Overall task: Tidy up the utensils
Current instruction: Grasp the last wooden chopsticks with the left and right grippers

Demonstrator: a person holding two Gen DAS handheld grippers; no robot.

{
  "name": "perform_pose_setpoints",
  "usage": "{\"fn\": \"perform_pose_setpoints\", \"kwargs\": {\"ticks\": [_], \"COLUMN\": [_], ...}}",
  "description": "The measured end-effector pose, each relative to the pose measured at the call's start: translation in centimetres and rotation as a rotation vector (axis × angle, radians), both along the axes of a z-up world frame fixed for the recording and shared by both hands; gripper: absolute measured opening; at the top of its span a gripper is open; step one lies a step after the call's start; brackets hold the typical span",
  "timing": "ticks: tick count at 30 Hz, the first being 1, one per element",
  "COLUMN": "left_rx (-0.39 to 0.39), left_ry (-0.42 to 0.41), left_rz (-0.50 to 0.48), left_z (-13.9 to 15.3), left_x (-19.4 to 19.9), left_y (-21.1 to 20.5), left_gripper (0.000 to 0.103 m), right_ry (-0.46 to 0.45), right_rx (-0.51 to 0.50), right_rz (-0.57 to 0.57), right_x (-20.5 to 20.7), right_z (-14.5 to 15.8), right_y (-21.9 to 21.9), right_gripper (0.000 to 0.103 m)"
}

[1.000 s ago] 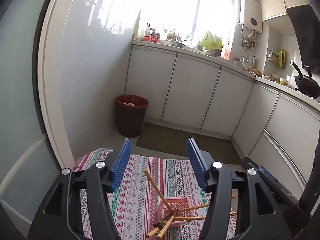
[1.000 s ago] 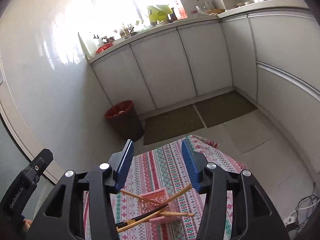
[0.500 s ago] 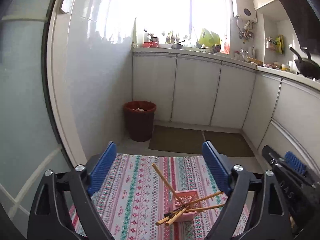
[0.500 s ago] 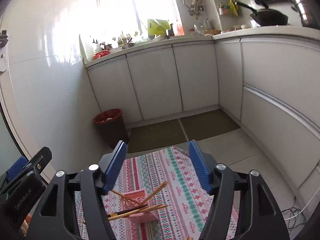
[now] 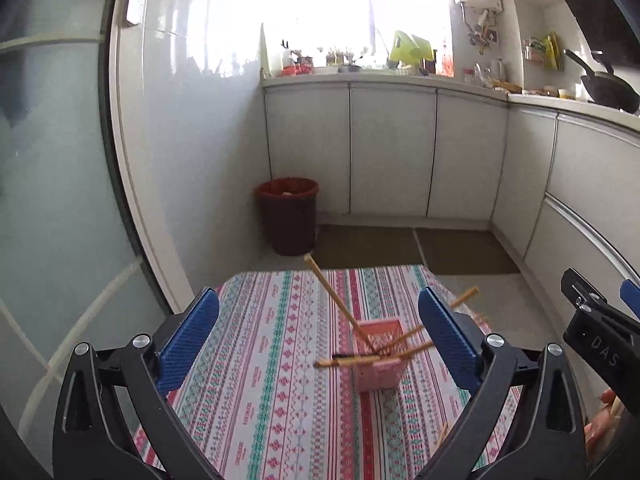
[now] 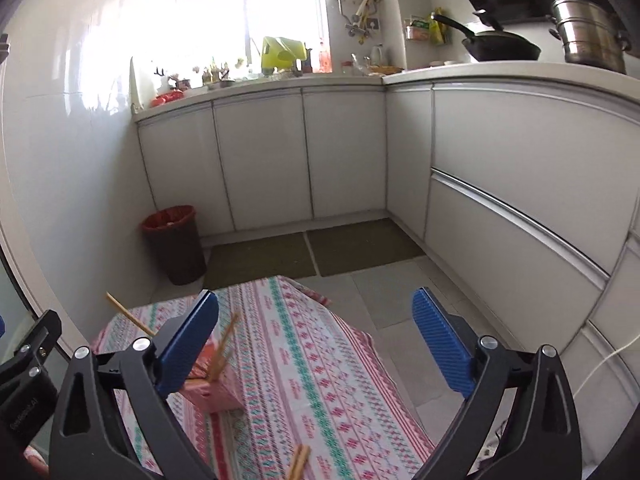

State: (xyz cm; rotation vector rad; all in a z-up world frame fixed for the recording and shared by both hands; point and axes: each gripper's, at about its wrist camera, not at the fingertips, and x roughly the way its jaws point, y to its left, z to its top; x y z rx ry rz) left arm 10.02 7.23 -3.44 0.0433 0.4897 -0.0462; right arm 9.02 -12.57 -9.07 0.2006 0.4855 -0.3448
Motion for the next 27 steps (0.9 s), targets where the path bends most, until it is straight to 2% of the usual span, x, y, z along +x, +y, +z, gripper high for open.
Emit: {"fn": "perform_pose_setpoints", "kwargs": {"ticks": [7,11,15,18,21,23,24,26,27], "left_rx": [0.040,0.088,0.109,0.094,0.044,0.002,-0.021,-0.049,-0.044], "left_ry": [0.088,0.160,0.327,0.518,0.700,0.808,0.841,0.909,0.922], "left_rz": [-0.069,-0.130,-0.219,-0.284,-0.327,-0.321,-0.314,-0.310,-0.309], "left_z": [-3.2,-5.6,-9.1,-12.8,-17.1,-19.7,-20.6,-22.5,-23.0], "left_x": [-1.4,-1.5,0.2,2.2,4.0,5.5,6.0,7.1,7.4], "left_y": [-1.8,-3.6,-5.4,-7.1,-8.7,-9.6,-9.8,-10.6,-11.1], "left_gripper": [0.096,0.096,0.096,0.096,0.096,0.094,0.091,0.074,0.070], "right_ry": [0.177,0.322,0.495,0.576,0.653,0.692,0.699,0.697,0.691], "right_rx": [0.105,0.207,0.318,0.437,0.606,0.744,0.797,0.845,0.846], "right_rz": [0.008,-0.027,-0.053,-0.093,-0.124,-0.158,-0.178,-0.214,-0.223], "right_x": [-2.6,-3.3,-2.6,-2.2,-2.1,-2.5,-2.9,-3.3,-3.4], "right_z": [-5.0,-8.7,-12.6,-15.3,-18.3,-20.5,-21.1,-21.6,-21.4], "right_y": [-1.5,-3.1,-4.6,-6.2,-7.9,-9.1,-9.6,-10.4,-10.7], "right_gripper": [0.096,0.096,0.096,0.096,0.096,0.096,0.096,0.096,0.096]}}
